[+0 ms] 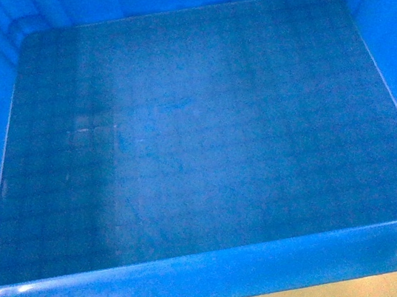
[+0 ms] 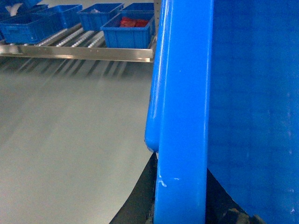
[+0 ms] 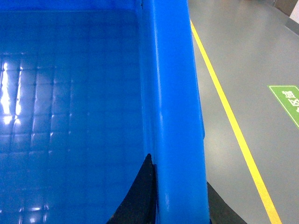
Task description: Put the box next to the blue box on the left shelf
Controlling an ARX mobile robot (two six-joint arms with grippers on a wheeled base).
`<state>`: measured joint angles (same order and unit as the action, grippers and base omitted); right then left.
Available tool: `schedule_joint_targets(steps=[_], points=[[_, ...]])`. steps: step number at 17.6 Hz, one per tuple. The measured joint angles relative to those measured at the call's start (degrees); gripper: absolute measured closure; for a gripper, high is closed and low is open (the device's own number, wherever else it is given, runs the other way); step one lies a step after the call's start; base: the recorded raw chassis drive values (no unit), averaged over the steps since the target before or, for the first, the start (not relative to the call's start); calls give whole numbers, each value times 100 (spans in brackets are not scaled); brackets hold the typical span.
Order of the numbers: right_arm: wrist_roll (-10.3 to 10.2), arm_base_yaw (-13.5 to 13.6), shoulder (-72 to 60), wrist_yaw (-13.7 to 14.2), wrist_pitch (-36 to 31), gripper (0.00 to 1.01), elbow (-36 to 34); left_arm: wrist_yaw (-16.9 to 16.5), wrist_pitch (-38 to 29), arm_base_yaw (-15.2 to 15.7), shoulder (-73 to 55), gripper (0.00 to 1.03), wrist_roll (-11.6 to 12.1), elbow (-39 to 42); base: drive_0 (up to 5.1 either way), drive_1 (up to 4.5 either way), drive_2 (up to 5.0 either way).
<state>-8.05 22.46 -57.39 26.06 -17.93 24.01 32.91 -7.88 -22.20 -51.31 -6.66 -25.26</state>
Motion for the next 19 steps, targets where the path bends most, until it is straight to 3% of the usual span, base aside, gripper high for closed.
schedule_joint_targets(steps=[19], points=[[0, 0, -2, 2, -4, 91, 2, 4, -13, 0, -2, 91, 4, 0, -5, 402, -413]])
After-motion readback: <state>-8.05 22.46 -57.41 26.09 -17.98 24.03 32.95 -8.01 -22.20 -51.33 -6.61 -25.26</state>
